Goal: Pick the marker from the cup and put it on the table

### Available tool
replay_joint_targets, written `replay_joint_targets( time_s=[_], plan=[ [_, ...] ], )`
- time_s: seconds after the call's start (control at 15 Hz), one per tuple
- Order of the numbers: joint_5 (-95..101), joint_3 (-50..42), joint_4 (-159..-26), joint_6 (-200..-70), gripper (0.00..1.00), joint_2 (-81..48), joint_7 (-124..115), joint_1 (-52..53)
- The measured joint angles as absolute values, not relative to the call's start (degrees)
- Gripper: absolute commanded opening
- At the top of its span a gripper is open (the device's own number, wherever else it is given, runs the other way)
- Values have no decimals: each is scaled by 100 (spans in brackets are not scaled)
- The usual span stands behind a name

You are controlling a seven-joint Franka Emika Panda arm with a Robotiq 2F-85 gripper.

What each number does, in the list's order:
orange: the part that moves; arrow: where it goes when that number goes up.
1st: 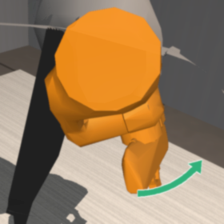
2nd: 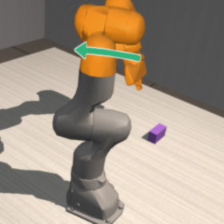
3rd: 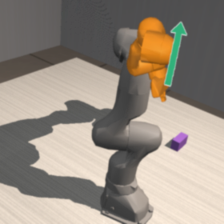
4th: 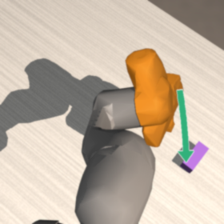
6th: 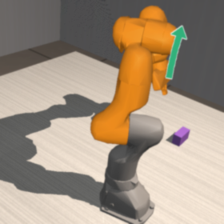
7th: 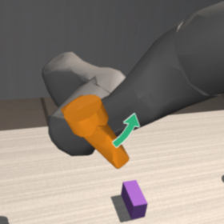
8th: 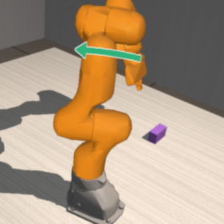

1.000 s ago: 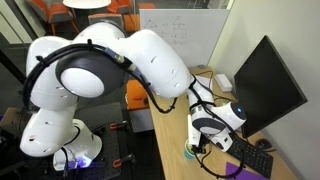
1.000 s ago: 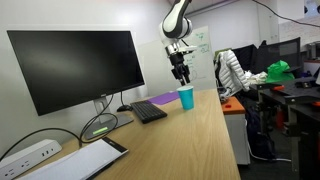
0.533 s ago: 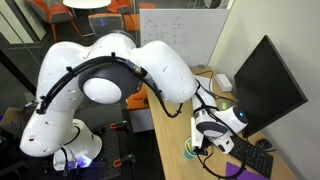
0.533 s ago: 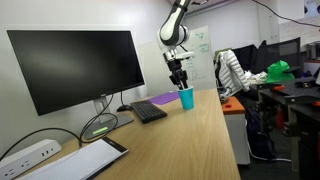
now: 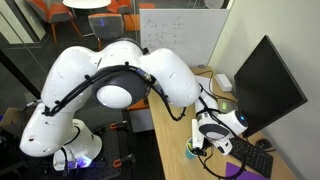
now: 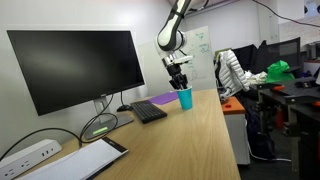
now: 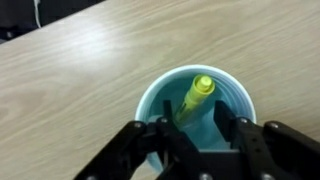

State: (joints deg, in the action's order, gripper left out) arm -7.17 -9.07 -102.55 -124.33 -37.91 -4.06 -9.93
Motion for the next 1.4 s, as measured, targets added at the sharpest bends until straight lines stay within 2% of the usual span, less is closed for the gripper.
replay_joint_targets(
  time_s=[0.07, 0.13, 0.2, 0.4, 0.53, 1.0, 1.4],
  plan=[
    [-719, -904, -10187, -12308, 47, -3839, -406, -1002],
    [-719, -904, -10113, -12180, 37, -3885, -411, -1010],
    [-720, -904, -10037, -12050, 20, -3930, -442, -1022],
    [-720, -904, -9802, -11705, 0, -4062, -547, -1075],
    [-720, -905, -9671, -11587, 5, -4113, -610, -1112],
    [-720, -905, -9318, -11039, 5, -4039, -606, -1215],
    [-709, -905, -9380, -10607, 5, -3482, -619, -1191]
  ],
)
